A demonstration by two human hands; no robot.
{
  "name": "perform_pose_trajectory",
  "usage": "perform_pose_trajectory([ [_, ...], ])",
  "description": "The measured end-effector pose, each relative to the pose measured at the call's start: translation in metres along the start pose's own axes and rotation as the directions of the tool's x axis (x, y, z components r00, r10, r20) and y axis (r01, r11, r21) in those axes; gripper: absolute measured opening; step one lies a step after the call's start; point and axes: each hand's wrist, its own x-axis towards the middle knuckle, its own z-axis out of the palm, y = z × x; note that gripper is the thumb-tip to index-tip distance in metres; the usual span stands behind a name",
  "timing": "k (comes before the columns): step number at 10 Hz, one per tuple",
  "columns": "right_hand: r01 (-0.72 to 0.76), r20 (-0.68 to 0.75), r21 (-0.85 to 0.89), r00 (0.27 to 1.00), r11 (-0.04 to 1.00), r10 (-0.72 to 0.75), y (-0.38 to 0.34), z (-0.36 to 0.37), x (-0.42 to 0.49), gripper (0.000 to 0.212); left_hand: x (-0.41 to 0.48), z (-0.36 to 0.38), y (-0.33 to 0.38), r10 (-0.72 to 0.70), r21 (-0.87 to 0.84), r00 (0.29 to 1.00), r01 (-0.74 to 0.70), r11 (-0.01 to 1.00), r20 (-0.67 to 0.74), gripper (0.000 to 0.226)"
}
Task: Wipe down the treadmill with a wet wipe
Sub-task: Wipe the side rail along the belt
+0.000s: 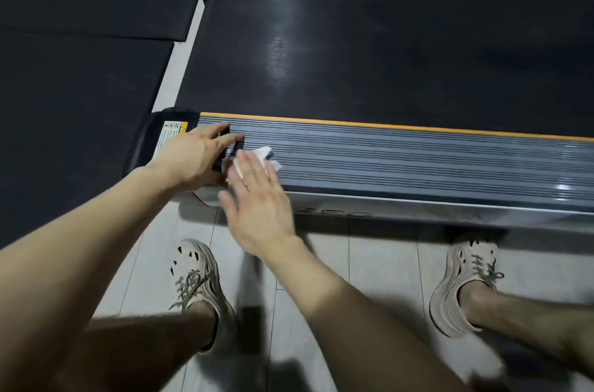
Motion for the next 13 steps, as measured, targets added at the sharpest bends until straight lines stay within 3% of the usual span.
perform_pose_trajectory([
  [1, -0.054, -0.105, -0.045, 0.993, 0.997, 0.049, 0.065, -0.017, -0.031, 0.061, 0.004, -0.003, 0.0, -0.008, 0.021, 1.0, 0.008, 1.0, -0.004, 0.11],
  [2, -0.399, -0.3, -0.075, 0.883, 0.914, 0.361, 0.177, -0.062, -0.075, 0.058, 0.005, -0.001, -0.001, -0.017, 0.026, 1.0, 0.017, 1.0, -0.019, 0.114],
  [3, -0.528, -0.179, 0.594, 0.648, 0.607, 0.74, 0.207, -0.056, -0.056, 0.062, 0.003, 0.002, -0.002, -0.013, 0.016, 0.999, 0.014, 1.0, -0.029, 0.114],
  [4, -0.054, -0.03, -0.67, 0.999, 0.74, 0.046, 0.133, -0.029, -0.031, 0.044, -0.001, 0.001, -0.002, -0.007, 0.003, 0.999, 0.007, 1.0, -0.041, 0.11],
  [5, 0.247, -0.005, -0.266, 0.966, 0.932, -0.257, 0.042, -0.026, -0.023, 0.058, -0.001, 0.0, -0.003, 0.005, 0.014, 0.999, -0.004, 1.0, -0.034, 0.106],
  [6, 0.218, -0.037, 0.082, 0.976, 0.972, -0.216, 0.077, -0.028, -0.03, 0.057, 0.0, 0.0, -0.002, -0.013, -0.015, 1.0, 0.013, 1.0, -0.013, 0.113],
  [7, 0.214, 0.024, 0.078, 0.976, 0.974, -0.216, 0.11, -0.058, -0.043, 0.052, 0.0, 0.001, -0.003, -0.015, -0.008, 1.0, 0.015, 1.0, -0.006, 0.114],
  [8, 0.123, -0.037, 0.168, 0.992, 0.978, -0.118, 0.129, -0.095, -0.061, 0.054, -0.001, -0.001, 0.001, -0.036, 0.003, 0.999, 0.036, 0.999, -0.016, 0.112],
  [9, -0.265, -0.263, 0.23, 0.91, 0.936, 0.322, 0.173, -0.136, -0.05, 0.047, -0.003, 0.0, 0.003, -0.039, 0.015, 0.999, 0.039, 0.999, -0.019, 0.111],
  [10, -0.382, -0.16, 0.004, 0.912, 0.924, 0.378, 0.189, -0.13, -0.026, 0.034, -0.002, 0.001, 0.002, -0.041, 0.011, 0.999, 0.041, 0.999, -0.013, 0.112],
  [11, -0.328, -0.173, -0.089, 0.935, 0.94, 0.31, 0.187, -0.109, -0.013, 0.036, 0.0, 0.0, 0.001, -0.041, 0.008, 0.999, 0.041, 0.999, -0.017, 0.112],
  [12, -0.496, -0.257, -0.063, 0.846, 0.866, 0.467, 0.19, -0.118, 0.002, 0.027, 0.002, 0.002, 0.0, -0.038, 0.011, 0.999, 0.038, 0.999, -0.017, 0.113],
  [13, -0.419, -0.297, -0.016, 0.869, 0.908, 0.396, 0.158, -0.106, 0.012, 0.017, 0.002, 0.004, -0.001, -0.039, -0.003, 0.999, 0.039, 0.999, -0.022, 0.114],
])
